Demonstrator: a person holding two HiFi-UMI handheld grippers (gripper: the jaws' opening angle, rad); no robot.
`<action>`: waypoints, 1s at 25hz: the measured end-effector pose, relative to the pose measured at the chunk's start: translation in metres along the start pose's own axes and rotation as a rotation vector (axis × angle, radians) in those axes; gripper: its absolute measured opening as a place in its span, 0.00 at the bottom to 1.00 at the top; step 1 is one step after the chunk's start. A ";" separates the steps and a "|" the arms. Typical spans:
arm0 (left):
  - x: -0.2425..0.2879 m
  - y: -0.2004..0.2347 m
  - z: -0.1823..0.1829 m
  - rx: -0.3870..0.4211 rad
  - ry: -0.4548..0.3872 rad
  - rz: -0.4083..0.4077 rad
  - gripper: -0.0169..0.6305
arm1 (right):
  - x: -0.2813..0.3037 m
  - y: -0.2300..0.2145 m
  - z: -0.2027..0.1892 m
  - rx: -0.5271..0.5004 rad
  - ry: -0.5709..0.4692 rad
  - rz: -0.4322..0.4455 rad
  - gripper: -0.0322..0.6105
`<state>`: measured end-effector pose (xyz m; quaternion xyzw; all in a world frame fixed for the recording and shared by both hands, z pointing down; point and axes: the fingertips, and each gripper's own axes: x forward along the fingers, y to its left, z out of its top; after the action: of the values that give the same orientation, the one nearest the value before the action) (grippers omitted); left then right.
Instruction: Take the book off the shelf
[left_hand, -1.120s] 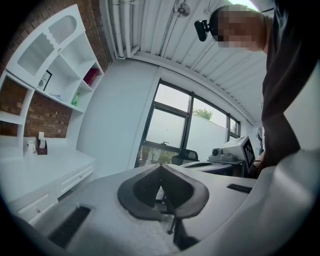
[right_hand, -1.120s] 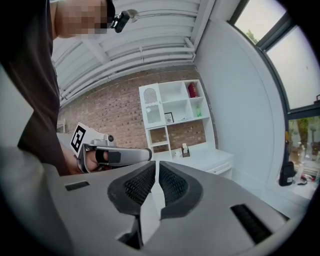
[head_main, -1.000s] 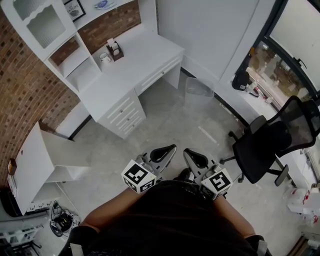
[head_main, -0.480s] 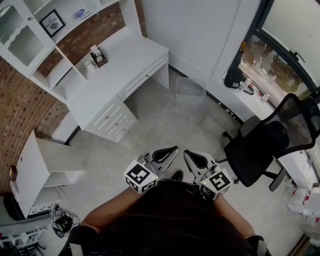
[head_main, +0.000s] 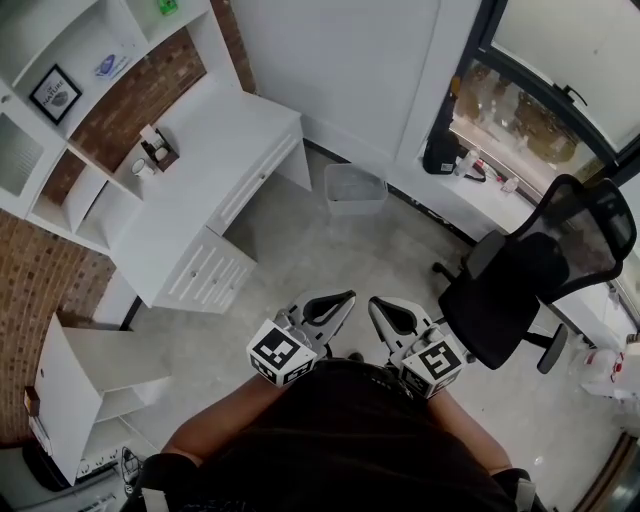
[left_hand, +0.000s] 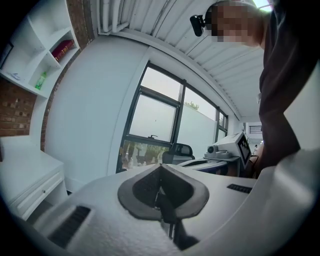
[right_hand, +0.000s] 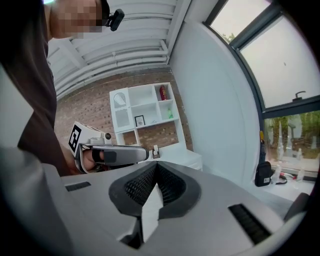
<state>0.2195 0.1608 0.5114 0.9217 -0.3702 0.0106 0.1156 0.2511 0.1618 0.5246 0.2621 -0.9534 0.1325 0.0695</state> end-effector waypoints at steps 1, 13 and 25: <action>0.002 0.009 0.004 -0.004 -0.002 -0.014 0.04 | 0.009 -0.005 0.004 0.001 0.001 -0.007 0.07; -0.029 0.155 0.058 0.001 -0.036 -0.032 0.04 | 0.157 -0.009 0.067 -0.031 -0.053 -0.004 0.07; -0.091 0.273 0.061 -0.085 -0.114 0.127 0.04 | 0.284 0.018 0.064 -0.060 0.061 0.152 0.07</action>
<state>-0.0376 0.0186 0.4982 0.8896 -0.4342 -0.0503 0.1325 -0.0049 0.0218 0.5171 0.1824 -0.9715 0.1166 0.0960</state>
